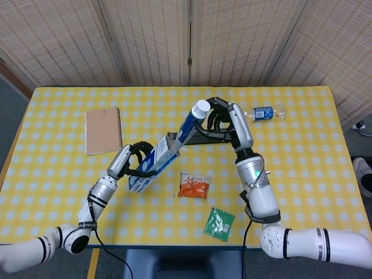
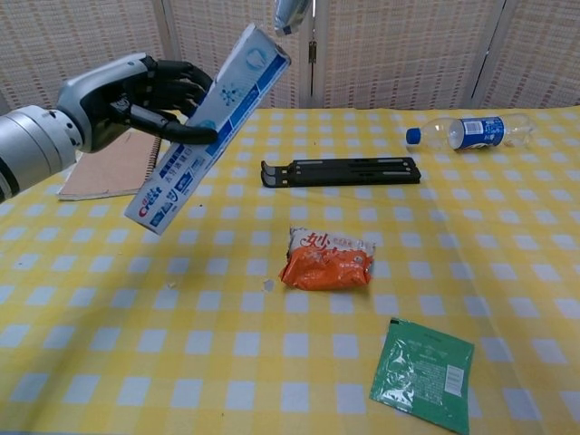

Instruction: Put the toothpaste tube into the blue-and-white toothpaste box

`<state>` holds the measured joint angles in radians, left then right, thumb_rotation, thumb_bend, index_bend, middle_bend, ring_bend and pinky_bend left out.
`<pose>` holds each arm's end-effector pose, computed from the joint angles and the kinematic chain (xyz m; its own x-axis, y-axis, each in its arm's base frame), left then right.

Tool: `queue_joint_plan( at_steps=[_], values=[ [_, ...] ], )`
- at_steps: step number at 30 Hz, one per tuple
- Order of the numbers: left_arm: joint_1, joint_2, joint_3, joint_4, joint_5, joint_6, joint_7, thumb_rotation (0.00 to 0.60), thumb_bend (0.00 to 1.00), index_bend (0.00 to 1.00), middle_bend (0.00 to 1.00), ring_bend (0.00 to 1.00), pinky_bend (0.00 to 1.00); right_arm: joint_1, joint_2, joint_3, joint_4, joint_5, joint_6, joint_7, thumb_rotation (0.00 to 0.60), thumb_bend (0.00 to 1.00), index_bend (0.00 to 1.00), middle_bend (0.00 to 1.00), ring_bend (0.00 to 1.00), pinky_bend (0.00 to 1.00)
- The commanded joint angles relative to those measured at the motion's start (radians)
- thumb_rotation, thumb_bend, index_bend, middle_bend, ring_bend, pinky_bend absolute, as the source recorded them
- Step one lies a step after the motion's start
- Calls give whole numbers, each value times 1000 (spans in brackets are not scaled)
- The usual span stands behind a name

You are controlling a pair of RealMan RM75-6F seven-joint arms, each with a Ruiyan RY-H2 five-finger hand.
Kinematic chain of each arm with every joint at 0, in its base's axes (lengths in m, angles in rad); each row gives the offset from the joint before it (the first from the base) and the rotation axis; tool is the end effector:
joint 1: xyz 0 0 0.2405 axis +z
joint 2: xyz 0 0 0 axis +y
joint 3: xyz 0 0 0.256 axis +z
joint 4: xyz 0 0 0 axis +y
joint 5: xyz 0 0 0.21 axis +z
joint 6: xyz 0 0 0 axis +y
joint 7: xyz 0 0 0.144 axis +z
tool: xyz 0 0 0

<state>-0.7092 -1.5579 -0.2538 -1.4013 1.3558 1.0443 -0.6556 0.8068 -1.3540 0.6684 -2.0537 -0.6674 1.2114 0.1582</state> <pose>-0.1311 0.3583 0.0103 -0.3791 0.3943 0.8371 0.8326 -0.2494 0.4945 -0.0070 -0.3527 0.1256 -0.6654 -0.2186 0.7138 -0.6967 -0.1615 -0.6989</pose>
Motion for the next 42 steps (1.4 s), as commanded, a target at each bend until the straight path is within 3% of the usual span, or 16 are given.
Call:
queue_joint_plan(
  at_steps=[1, 42],
  values=[
    [2, 1, 3, 4, 2, -1, -2, 600, 150, 463, 544, 482, 660, -2, 4, 0, 3, 0, -2, 1, 600, 400, 779, 620, 661, 792],
    [-2, -18, -20, -15, 5, 34, 7, 600, 150, 463, 544, 481, 660, 35, -56, -9, 23, -7, -13, 22, 600, 400, 778, 619, 662, 792]
  ],
)
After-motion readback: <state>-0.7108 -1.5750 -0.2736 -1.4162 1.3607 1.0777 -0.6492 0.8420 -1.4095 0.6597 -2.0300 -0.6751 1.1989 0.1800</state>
